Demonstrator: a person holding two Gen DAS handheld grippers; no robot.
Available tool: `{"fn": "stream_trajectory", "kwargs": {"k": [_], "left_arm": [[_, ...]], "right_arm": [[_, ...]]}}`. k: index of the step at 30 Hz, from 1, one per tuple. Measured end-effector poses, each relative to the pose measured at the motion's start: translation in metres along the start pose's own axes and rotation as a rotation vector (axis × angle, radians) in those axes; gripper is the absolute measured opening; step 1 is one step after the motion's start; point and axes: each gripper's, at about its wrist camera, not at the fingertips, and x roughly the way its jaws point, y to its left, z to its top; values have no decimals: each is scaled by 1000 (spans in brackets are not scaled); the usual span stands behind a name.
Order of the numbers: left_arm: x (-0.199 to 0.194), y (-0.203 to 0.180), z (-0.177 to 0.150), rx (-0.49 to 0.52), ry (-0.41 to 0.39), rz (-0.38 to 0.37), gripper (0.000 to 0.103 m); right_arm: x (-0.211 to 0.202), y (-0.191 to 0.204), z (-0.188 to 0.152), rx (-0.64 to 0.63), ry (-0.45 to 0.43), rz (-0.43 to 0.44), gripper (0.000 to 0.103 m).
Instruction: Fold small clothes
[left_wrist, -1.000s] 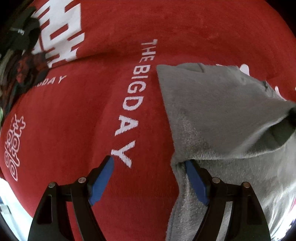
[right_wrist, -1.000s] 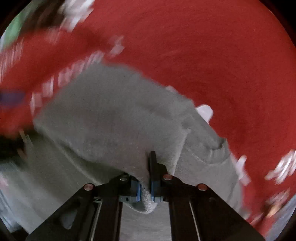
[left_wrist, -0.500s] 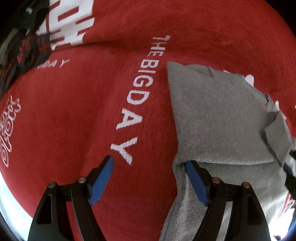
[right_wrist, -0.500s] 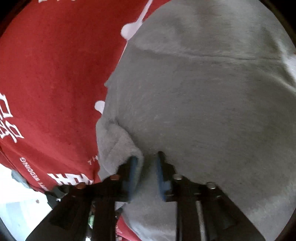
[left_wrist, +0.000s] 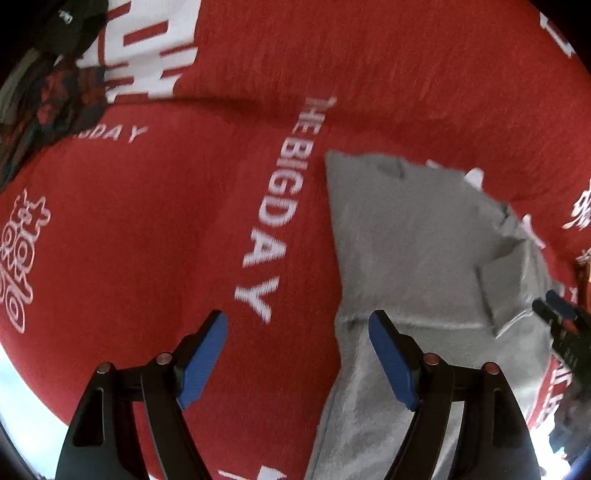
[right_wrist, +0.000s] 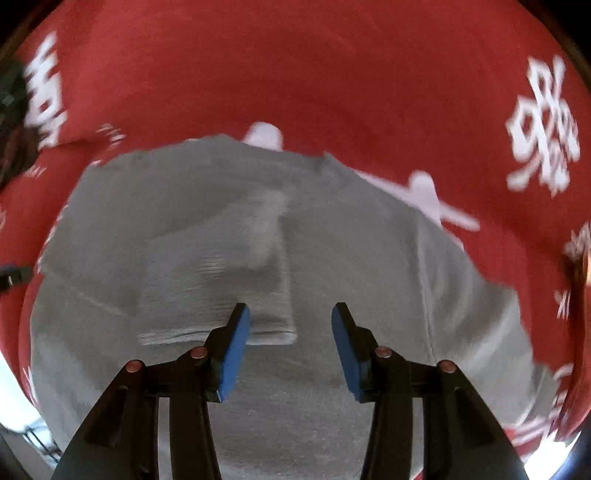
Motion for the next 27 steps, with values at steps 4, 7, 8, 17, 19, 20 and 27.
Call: {"fn": "stream_trajectory", "kwargs": {"k": [4,7,8,17,19,20,27], "left_arm": [[32,-6,37,-10,64,-30,80],[63,-23,53,12,95,18,80],[70,-28,56,21,101,45,79],[74,-44,59,62,54,91,67],[74,-45,61,54,64,95,67],[73,-47,62,51,68,95,67],[77,-54,81,77,63,112,67]], "right_arm": [[-11,31,-4,-165,-45,65,54],[7,63,-7,-338,-17,56,55],[12,71,-8,-387,-18,45,55],[0,-36,17,281,-68,226,2],[6,-86,5,531,-53,249,2],[11,-115,-8,675,-40,261,2],[10,-80,4,416,57,345,58]]}}
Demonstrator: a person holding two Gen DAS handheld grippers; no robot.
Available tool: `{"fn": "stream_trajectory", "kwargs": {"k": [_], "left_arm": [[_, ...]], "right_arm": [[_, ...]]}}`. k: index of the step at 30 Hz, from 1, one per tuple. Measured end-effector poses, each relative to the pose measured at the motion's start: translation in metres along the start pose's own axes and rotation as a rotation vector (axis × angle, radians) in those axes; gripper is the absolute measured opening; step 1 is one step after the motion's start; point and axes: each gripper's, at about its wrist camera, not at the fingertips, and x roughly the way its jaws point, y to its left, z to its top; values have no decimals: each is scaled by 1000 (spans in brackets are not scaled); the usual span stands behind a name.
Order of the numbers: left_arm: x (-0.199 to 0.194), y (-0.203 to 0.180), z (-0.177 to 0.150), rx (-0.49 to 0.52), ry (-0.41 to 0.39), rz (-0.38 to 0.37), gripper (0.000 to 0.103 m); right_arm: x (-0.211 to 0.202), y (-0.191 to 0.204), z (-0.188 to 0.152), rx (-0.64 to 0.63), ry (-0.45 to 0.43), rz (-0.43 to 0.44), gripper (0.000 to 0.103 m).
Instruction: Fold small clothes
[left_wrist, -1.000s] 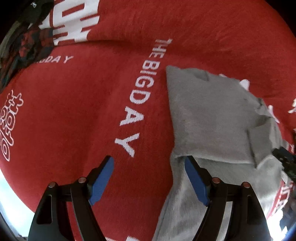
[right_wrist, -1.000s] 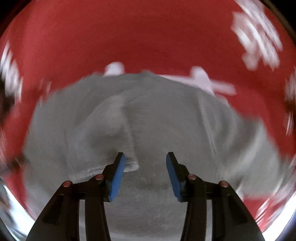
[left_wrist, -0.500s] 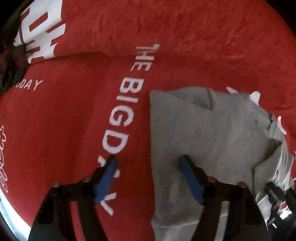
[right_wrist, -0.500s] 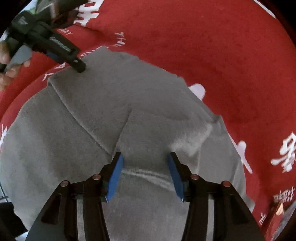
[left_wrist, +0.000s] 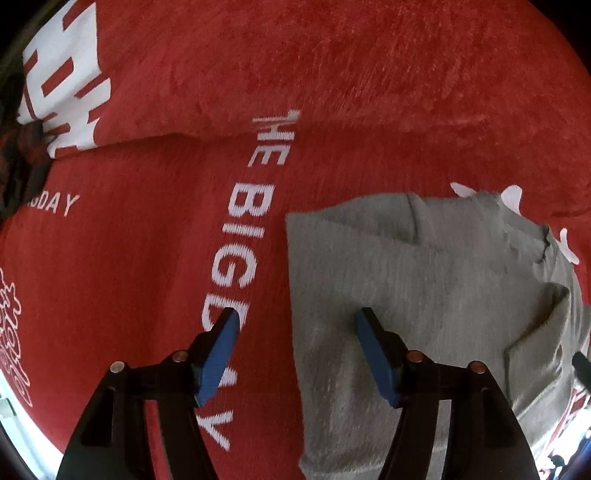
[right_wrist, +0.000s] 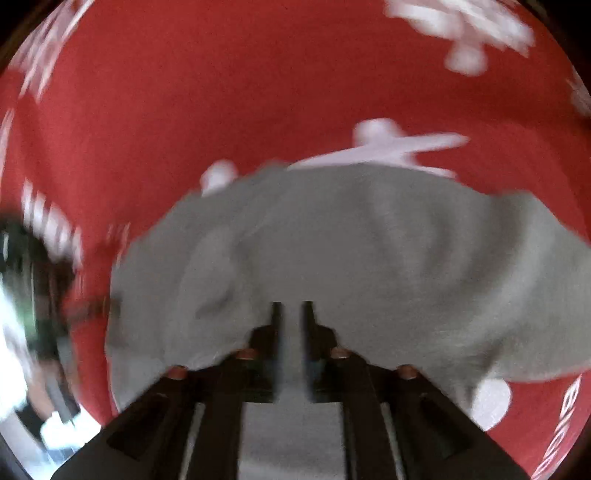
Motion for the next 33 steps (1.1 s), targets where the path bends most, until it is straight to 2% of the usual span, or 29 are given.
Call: {"fn": "stream_trajectory", "kwargs": {"k": [1,2,4,5,6,7,8,9,10,11,13,14,16,18,19,20,22,25,27,31,32,33], "left_arm": [[0,-2,1,3,1,11,67],[1,-6,1,9,-1,27,67],[0,-12,-1,20,-16,54,67],[0,-14,-3,25,-24,64,67],[0,-22,-6,27,-32,71,67],[0,-24,-6,27,-38,76,68],[-1,-26,-9,26,-42,79,68],[-2,-29,-11,23,-45,82,68],[-2,-31,-11,24,-46,84,68],[-2,-32,-14,28,-49,87,68],[-2,-37,-18,40,-56,94,68],[-5,-38,-25,43,-57,96,68],[-7,-33,-24,42,-53,91,68],[-7,-35,-20,40,-44,81,68],[-7,-35,-19,38,-38,74,68],[-8,-32,-16,36,-28,63,68],[-6,-27,-10,31,-6,41,68],[-4,-20,-4,14,28,-12,68],[-1,-17,0,9,50,-42,68],[1,-11,3,6,71,-89,67],[1,-10,3,3,74,-111,62],[3,-6,3,-1,80,-144,50]], "right_arm": [[3,11,2,-11,-6,30,78],[6,22,3,-21,-16,40,79],[23,46,8,-78,9,6,79],[35,60,8,-137,40,-51,79],[52,75,5,-235,89,-158,78],[70,87,0,-346,131,-278,73],[72,91,-5,-418,91,-308,67],[67,94,-4,-443,64,-302,49],[60,93,0,-436,46,-316,14],[44,81,9,-355,-2,-301,14],[18,44,22,-147,-73,-228,14],[0,7,28,40,-124,-165,14],[-15,-48,27,296,-165,-134,14],[-29,-100,16,546,-195,-73,18],[-34,-117,9,625,-193,-49,26],[-37,-124,3,661,-188,-34,44],[-44,-127,-7,673,-189,25,57],[-43,-105,-14,621,-159,164,57],[-29,-78,-21,593,-99,265,58],[33,-7,-42,569,101,482,58],[48,11,-46,569,139,512,58],[64,33,-53,574,177,548,58]]}}
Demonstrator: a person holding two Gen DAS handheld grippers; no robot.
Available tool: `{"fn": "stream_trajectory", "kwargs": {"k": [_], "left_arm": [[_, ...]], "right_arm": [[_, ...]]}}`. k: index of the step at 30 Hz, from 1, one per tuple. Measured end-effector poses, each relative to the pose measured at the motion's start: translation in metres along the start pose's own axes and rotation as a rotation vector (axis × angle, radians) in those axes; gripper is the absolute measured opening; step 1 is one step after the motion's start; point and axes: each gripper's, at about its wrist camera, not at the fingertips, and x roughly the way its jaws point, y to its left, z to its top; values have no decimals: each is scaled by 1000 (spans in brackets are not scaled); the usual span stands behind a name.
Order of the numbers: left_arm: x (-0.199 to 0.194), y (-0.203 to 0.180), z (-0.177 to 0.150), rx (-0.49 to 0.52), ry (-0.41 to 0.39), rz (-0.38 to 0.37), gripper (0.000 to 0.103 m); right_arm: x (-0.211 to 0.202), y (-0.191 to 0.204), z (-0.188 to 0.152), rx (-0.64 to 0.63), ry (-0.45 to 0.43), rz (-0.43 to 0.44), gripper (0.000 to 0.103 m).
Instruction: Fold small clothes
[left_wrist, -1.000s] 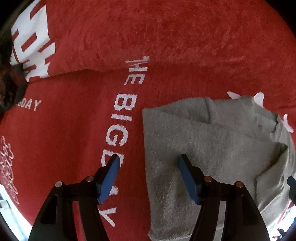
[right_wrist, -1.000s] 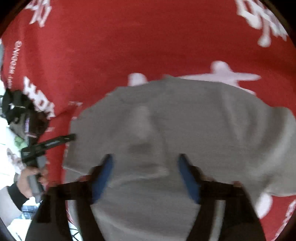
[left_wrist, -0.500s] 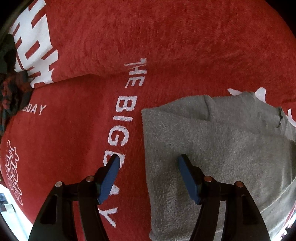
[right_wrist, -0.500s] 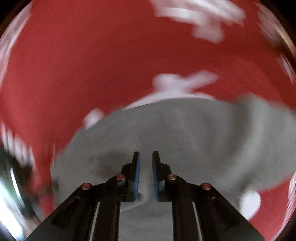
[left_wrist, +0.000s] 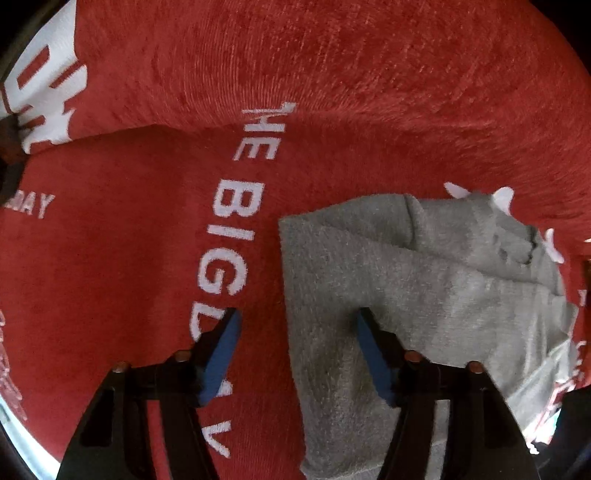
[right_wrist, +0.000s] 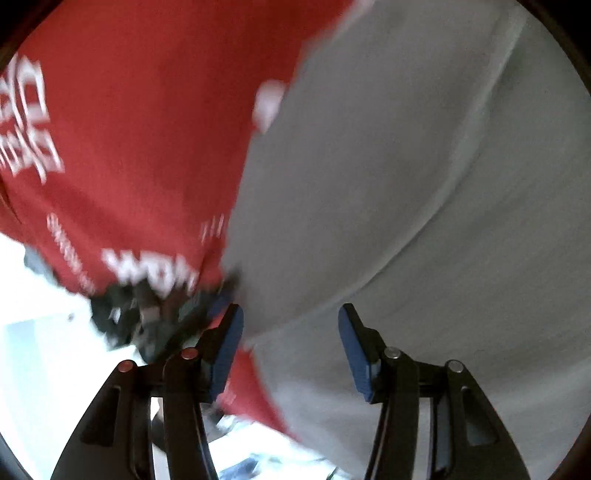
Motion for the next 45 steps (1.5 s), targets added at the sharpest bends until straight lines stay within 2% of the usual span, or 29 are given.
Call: {"fn": "stream_trajectory", "kwargs": {"k": [3,5,6,7,8,9,12,15,18,21,22,23,24,25,26,31,33,37,39,41,42,43,45], "left_arm": [[0,-1,0,15,2,-63,32],[-1,-6,0,52,-7,-54,27],[-3,-8,1,72,-13,-55,18],[-5,-10,-2,81,-15,-57,18],[-7,-9,-1,85,-18,-62,18],[-12,-12,1,88,-24,-62,18],[-16,-6,-2,96,-47,-38,18],[-5,16,8,82,-36,-20,18],[-13,16,0,84,-63,14,18],[-22,6,-12,105,-82,41,19],[-25,4,-17,108,-85,44,19],[-28,1,-21,108,-88,44,19],[-31,-3,-26,109,-92,39,19],[-31,-9,-29,113,-96,33,19],[-34,-14,-33,119,-102,26,19],[-35,-44,-48,177,-115,30,19],[-35,-43,-48,178,-103,38,19],[-24,-52,-56,152,-86,53,19],[-20,-54,-58,152,-85,65,19],[-19,-58,-60,160,-92,80,19],[-18,-58,-61,164,-92,86,19],[-17,-59,-62,166,-92,88,19],[-15,-62,-63,167,-96,96,19]], "right_arm": [[49,8,-21,32,48,47,58],[74,8,-25,68,50,49,57],[81,8,-25,82,30,59,55],[84,9,-25,84,10,61,49],[85,11,-25,82,-4,56,24],[87,13,-24,80,-6,73,7],[105,24,-31,67,-3,94,6],[122,25,-37,80,12,80,6],[129,16,-42,101,14,45,8],[109,19,-44,69,50,5,13],[96,20,-43,39,46,-15,21],[80,22,-41,2,31,-41,35],[60,25,-37,-43,-4,-83,43],[42,27,-34,-76,-41,-118,48],[23,27,-28,-109,-84,-160,48],[-65,24,15,-197,-312,-405,45],[-87,20,27,-195,-362,-471,45],[-117,-14,45,20,-426,-456,45],[-117,-32,50,114,-434,-406,45],[-117,-44,55,156,-443,-347,43],[-116,-44,59,146,-457,-336,36],[-111,-42,63,124,-462,-355,9],[-113,-46,63,123,-453,-404,7]]}}
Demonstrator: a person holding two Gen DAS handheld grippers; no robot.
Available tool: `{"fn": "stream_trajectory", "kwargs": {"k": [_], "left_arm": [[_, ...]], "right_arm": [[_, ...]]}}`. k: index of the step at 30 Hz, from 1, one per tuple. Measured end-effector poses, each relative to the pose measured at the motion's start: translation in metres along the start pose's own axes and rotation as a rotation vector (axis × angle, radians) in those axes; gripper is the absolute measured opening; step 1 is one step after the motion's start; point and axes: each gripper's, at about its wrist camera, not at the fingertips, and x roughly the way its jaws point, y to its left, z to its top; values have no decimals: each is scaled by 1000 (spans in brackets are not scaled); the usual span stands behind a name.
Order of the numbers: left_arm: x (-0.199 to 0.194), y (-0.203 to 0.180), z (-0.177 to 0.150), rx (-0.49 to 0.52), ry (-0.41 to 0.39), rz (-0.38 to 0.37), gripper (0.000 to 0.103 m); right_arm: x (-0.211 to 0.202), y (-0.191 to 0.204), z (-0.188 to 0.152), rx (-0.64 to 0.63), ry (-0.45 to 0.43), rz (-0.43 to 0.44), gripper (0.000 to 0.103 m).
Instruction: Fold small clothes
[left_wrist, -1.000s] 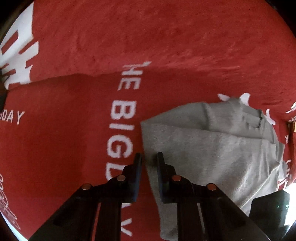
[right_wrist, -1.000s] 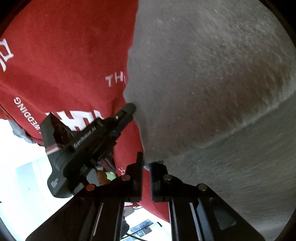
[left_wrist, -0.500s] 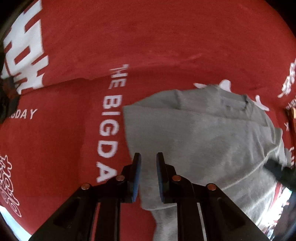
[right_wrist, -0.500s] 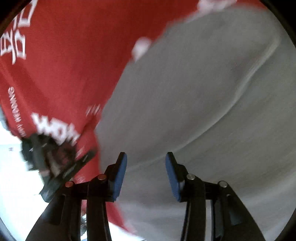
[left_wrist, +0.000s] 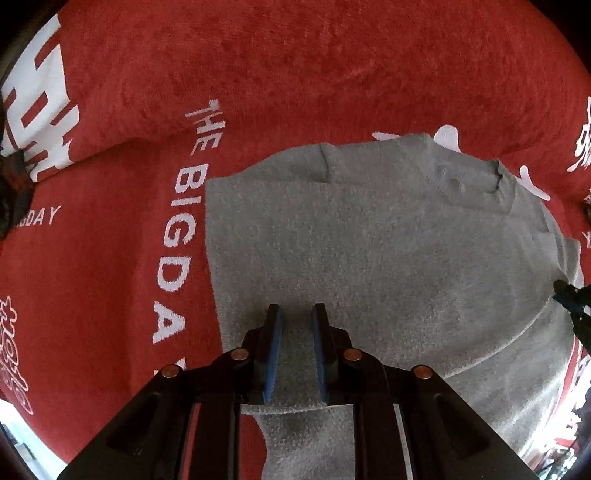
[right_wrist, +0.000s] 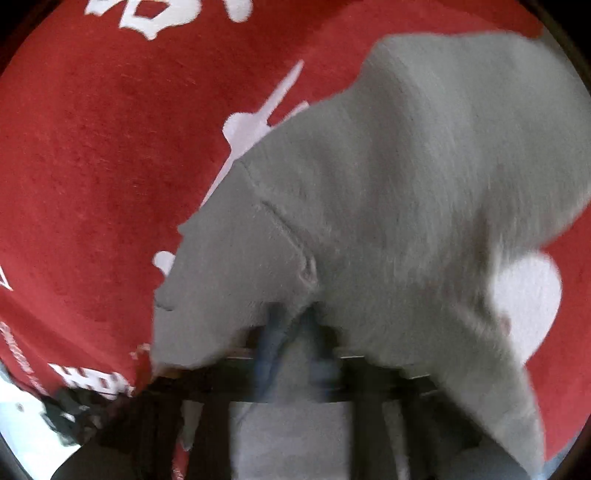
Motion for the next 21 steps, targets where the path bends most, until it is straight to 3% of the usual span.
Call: {"fn": "stream_trajectory", "kwargs": {"k": [2,6,10,12,14,16,17,18,19,21], "left_arm": [[-1,-3,-1,3,0,16,19],[-2,-18,1,-20,25,12,19],[-15,-33,-3,2,22,-5,19],[-21,-38,-6,20,34,-9,19],[-26,-44,-8,38,49,0,19],[-30,-55,-12,49,52,-4,19],[-31,-59,-14,52,54,-7,33],[-33,-64,-16,52,58,-8,81],[-34,-68,-17,47,58,2,103],[-41,-77,-22,51,30,9,102]], "right_arm": [[2,-3,-2,23,13,2,7],[-10,-4,-5,-12,16,-79,7],[-26,-14,-9,-34,26,-75,12],[-34,-18,-13,-64,45,-64,23],[-41,-20,-20,-90,55,-58,49],[-49,-23,-29,-111,65,-38,51],[-51,-24,-32,-118,72,-29,51],[-54,-25,-36,-122,81,-19,51],[-56,-27,-40,-122,89,-12,51],[-58,-31,-47,-118,111,11,51]]}}
